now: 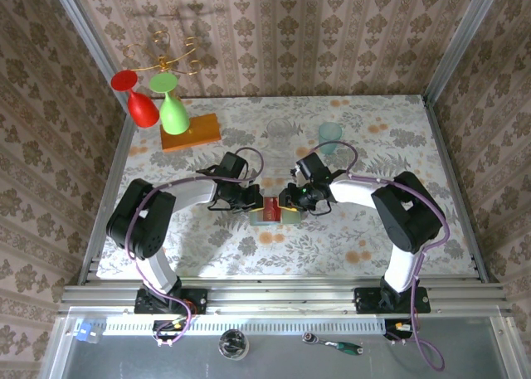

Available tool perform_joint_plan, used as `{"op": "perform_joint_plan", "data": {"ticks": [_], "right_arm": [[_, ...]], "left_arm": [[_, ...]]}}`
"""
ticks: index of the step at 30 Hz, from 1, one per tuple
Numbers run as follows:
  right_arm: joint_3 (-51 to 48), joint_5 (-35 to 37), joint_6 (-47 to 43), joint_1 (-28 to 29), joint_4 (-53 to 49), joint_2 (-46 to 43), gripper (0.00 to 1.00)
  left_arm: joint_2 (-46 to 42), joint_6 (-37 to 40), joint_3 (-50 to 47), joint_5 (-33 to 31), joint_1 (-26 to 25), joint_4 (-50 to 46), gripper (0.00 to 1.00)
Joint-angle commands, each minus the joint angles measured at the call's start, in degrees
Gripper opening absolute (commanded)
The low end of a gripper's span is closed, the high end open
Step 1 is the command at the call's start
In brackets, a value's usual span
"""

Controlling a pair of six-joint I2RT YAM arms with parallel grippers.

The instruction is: Take the credit cards out of the card holder

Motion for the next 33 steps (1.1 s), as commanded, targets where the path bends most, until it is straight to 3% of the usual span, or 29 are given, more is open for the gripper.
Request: {"op": "perform_joint_plan", "data": {"ticks": [1, 20, 33], "right_arm": [[-0.8, -2.3, 1.2, -0.5, 2.2, 1.7, 0.28], [-1.8, -6.3, 3.2, -0.6, 7.1, 3.8, 0.25], [-2.6, -6.3, 3.8, -0.6, 8.3, 2.8, 0.16]], "left_arm": [[1.5, 1.3, -0.6, -0.6, -0.3, -1.9, 0.0], [2.6, 1.2, -1.2, -1.3, -0.2, -2.6, 0.0], [2.6, 1.2, -1.2, -1.1, 0.0, -2.5, 0.0]]}}
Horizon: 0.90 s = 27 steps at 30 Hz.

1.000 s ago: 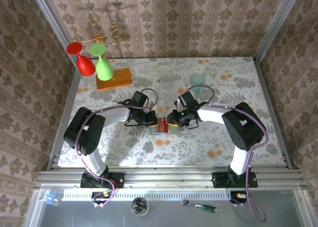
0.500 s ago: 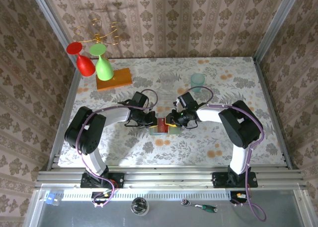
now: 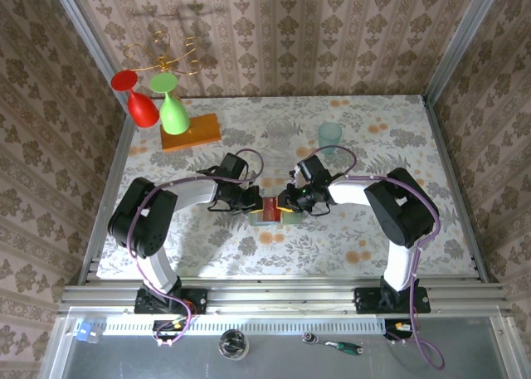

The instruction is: Take the credit cards out of the card holder

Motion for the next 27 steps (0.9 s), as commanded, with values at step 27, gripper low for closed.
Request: {"op": "perform_joint_plan", "data": {"ticks": [27], "right_arm": [[-2.8, -3.0, -3.9, -4.6, -3.6, -5.9, 0.12]], "left_arm": [[1.2, 1.2, -1.3, -0.7, 0.3, -1.8, 0.0]]}}
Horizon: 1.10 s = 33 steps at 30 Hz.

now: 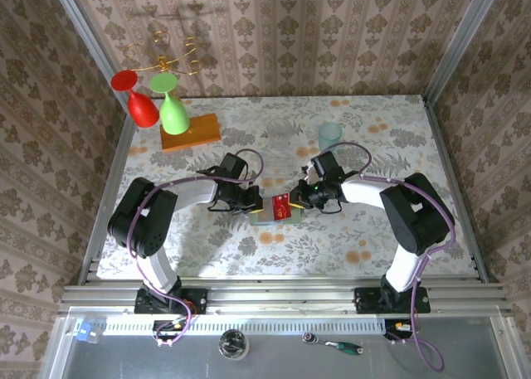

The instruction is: Take the credit cards out of the card holder

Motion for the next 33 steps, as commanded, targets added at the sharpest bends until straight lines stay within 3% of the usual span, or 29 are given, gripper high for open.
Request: {"op": "perform_joint_plan", "data": {"ticks": [1, 8, 16, 26, 33], "right_arm": [[-0.2, -3.7, 0.1, 0.0, 1.2, 0.1, 0.12], [-0.2, -5.3, 0.6, 1.0, 2.3, 0.5, 0.17], [-0.2, -4.6, 1.1, 1.5, 2.6, 0.6, 0.14], [1.4, 0.1, -2.0, 1.4, -4.1, -3.0, 0.1], [7.6, 3.6, -8.3, 1.2, -14.2, -4.7, 0.1]], "left_arm": [[1.3, 1.2, -1.3, -0.9, 0.2, -1.8, 0.0], [1.7, 1.2, -1.1, -0.8, 0.2, -1.8, 0.0], [1.7, 1.3, -0.9, -0.8, 0.2, -1.9, 0.0], [0.4, 0.9, -0.2, 0.1, 0.3, -0.9, 0.0], [-2.7, 0.8, 2.6, 1.0, 0.8, -1.1, 0.0]]}}
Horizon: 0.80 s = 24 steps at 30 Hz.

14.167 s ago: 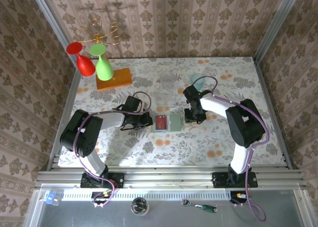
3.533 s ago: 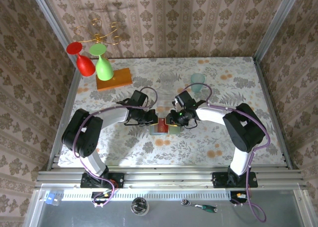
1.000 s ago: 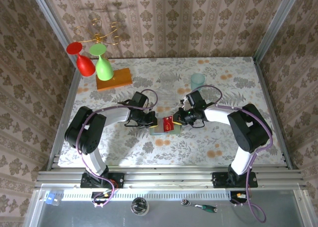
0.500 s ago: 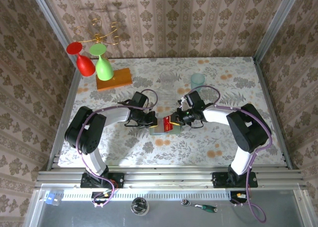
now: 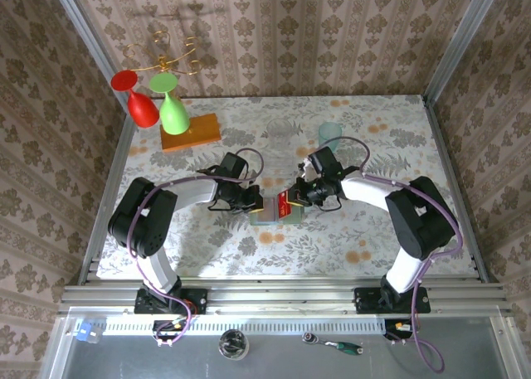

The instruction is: Take the credit cards out of the card holder

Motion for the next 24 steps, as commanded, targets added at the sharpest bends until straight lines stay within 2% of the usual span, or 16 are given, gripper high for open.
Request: {"op": "perform_joint_plan", "data": {"ticks": [1, 5, 9, 14, 20, 24], "right_arm": [[4.7, 3.6, -6.3, 0.1, -8.2, -2.1, 0.1], [11.3, 5.8, -15.9, -0.3, -16.2, -1.4, 0.09], [21.8, 10.9, -28.3, -0.8, -28.9, 1.7, 0.09], [31.0, 17.0, -44.0, -0.9, -35.0, 4.3, 0.05], [41.1, 13.5, -63.3, -0.9, -41.9, 9.2, 0.02], [50.3, 15.7, -72.6, -0.7, -47.5, 15.2, 0.01]], "left_arm": [[-3.2, 0.8, 2.1, 1.0, 0.8, -1.0, 0.01], [-4.8, 1.0, 2.5, 1.6, 1.9, -1.4, 0.03], [-5.1, 2.4, 4.7, 3.2, 3.8, -3.2, 0.05], [-6.1, 4.3, 6.7, 3.9, 6.1, -6.1, 0.05], [-7.0, 5.1, 7.9, 4.5, 9.8, -8.3, 0.05], [-7.2, 5.5, 8.6, 4.9, 11.4, -9.6, 0.05]]}}
